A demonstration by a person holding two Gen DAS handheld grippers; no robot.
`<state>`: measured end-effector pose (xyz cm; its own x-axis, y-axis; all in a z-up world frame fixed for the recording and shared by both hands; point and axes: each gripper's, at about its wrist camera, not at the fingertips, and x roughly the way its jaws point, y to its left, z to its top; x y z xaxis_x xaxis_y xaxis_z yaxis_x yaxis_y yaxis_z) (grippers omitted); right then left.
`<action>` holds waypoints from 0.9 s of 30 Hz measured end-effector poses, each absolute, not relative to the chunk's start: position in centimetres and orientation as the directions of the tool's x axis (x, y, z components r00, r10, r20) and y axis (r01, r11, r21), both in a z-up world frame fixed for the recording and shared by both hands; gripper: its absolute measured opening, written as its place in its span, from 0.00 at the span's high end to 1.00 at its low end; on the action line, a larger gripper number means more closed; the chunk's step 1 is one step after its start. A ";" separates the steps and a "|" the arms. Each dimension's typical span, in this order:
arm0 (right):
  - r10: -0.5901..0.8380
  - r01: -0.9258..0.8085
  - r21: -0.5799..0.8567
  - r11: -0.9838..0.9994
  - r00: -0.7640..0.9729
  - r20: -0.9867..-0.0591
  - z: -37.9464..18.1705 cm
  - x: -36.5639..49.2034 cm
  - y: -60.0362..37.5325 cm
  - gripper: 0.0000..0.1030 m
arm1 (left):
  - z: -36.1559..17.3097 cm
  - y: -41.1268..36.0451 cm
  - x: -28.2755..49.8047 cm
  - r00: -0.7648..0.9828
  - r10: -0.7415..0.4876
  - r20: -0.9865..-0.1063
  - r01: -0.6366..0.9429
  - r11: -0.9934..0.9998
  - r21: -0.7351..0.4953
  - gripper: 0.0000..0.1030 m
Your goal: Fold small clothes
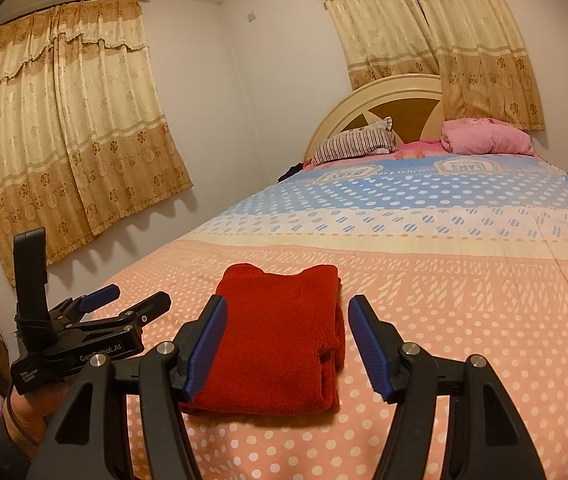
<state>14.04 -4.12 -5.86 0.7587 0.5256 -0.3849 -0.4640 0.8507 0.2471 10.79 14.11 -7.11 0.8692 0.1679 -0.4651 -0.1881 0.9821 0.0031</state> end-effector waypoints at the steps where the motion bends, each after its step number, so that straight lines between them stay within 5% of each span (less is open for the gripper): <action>1: 0.526 -0.465 0.247 0.850 0.759 -0.383 -5.8 14.0 -4.1 0.38 | -7.1 14.1 10.8 0.870 0.166 -0.465 -0.187 0.982 0.001 0.00; 27: 0.542 -0.494 0.225 0.840 0.758 -0.361 -4.8 12.6 -4.0 0.37 | -6.6 15.8 10.6 0.866 0.227 -0.445 -0.254 0.967 -0.001 0.00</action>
<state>12.63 -4.04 -4.77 0.7585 0.5423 -0.3614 -0.4936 0.8401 0.2249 10.58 15.80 -6.56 0.8665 0.2270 -0.4446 -0.2539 0.9672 -0.0010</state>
